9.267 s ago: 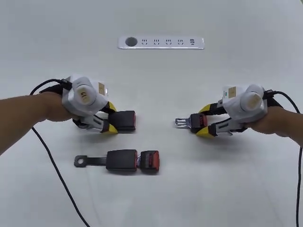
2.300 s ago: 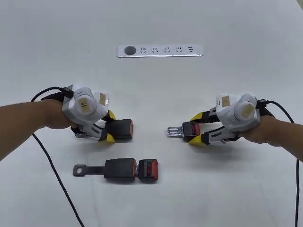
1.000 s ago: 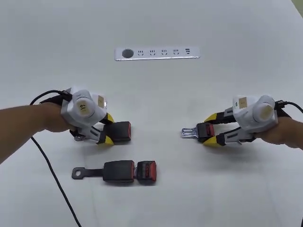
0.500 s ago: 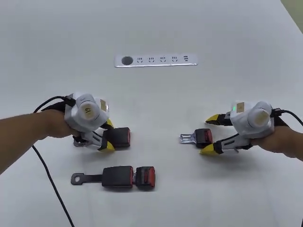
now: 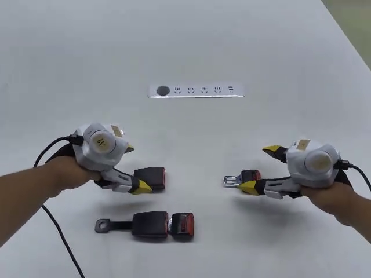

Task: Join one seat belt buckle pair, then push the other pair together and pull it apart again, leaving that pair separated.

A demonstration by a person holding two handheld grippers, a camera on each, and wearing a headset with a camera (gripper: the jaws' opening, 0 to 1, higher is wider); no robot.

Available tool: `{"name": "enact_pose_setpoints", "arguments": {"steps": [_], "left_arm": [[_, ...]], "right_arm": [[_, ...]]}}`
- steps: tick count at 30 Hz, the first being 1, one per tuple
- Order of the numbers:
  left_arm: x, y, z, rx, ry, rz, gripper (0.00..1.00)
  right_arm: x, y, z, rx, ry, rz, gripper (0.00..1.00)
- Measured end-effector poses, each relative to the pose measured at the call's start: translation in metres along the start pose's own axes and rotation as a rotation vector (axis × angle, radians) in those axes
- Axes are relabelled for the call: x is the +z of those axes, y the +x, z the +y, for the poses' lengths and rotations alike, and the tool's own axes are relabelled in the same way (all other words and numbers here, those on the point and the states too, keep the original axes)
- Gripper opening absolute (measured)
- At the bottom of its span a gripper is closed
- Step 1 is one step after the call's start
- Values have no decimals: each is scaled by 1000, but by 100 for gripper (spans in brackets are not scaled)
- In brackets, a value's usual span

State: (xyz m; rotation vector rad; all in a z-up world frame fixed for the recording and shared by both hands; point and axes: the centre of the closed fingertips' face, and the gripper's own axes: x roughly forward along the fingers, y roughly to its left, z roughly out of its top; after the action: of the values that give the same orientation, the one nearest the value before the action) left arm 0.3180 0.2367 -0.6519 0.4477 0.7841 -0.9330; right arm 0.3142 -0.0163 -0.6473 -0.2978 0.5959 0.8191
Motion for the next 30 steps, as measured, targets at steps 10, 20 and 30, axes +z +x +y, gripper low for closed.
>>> {"name": "enact_pose_setpoints", "arguments": {"steps": [10, 20, 30], "left_arm": [[-4, -41, -8, 116, -147, -104, 88], [-26, -84, -7, 257, -283, -207, 97], [-52, -125, -34, 306, -369, -278, 100]], "right_arm": [[17, -9, 32, -68, 125, -71, 91], [28, -27, 60, -156, 146, -111, 100], [37, -44, 98, -152, 163, -146, 100]]}}
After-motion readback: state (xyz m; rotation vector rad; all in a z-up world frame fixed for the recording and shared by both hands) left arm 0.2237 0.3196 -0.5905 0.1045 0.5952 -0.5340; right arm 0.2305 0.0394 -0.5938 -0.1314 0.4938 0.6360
